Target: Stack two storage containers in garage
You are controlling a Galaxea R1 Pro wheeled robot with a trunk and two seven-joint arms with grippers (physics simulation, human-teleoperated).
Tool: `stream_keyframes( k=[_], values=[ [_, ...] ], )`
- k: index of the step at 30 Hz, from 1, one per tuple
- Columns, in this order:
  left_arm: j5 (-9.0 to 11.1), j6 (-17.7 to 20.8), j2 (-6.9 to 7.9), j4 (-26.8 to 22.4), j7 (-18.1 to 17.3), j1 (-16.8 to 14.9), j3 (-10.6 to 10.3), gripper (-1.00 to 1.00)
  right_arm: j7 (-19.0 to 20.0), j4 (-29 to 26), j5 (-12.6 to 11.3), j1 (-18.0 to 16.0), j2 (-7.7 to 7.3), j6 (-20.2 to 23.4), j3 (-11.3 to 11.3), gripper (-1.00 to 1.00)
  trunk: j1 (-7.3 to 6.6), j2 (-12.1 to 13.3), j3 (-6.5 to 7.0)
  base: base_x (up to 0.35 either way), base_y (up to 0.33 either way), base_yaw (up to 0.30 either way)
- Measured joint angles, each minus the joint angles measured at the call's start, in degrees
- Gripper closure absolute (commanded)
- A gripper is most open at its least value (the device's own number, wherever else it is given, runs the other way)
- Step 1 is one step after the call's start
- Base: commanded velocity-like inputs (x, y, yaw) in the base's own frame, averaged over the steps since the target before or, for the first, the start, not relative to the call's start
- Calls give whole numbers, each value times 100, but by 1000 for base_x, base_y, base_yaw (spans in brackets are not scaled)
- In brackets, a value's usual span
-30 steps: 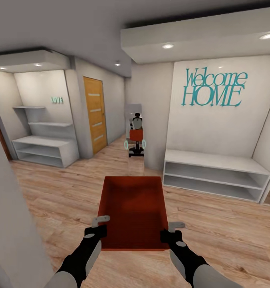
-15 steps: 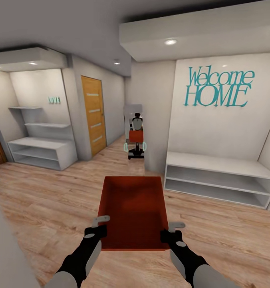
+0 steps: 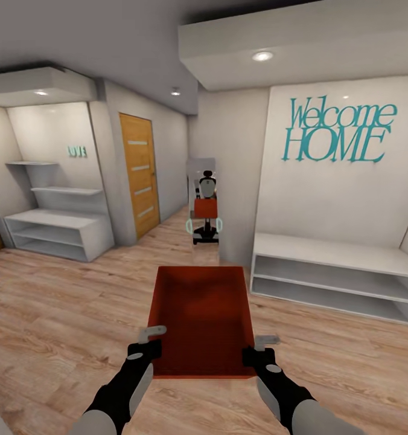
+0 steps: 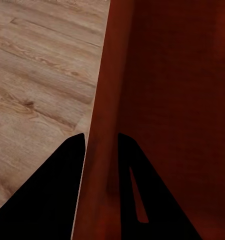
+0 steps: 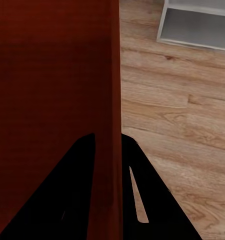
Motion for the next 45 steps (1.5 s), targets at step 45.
stream_keyframes(
  k=[45],
  values=[
    [-16,2,-10,5,2,-4,10,100,8,1,-27,1,-9,1,14,100,0,0,0,321,0,77]
  ],
)
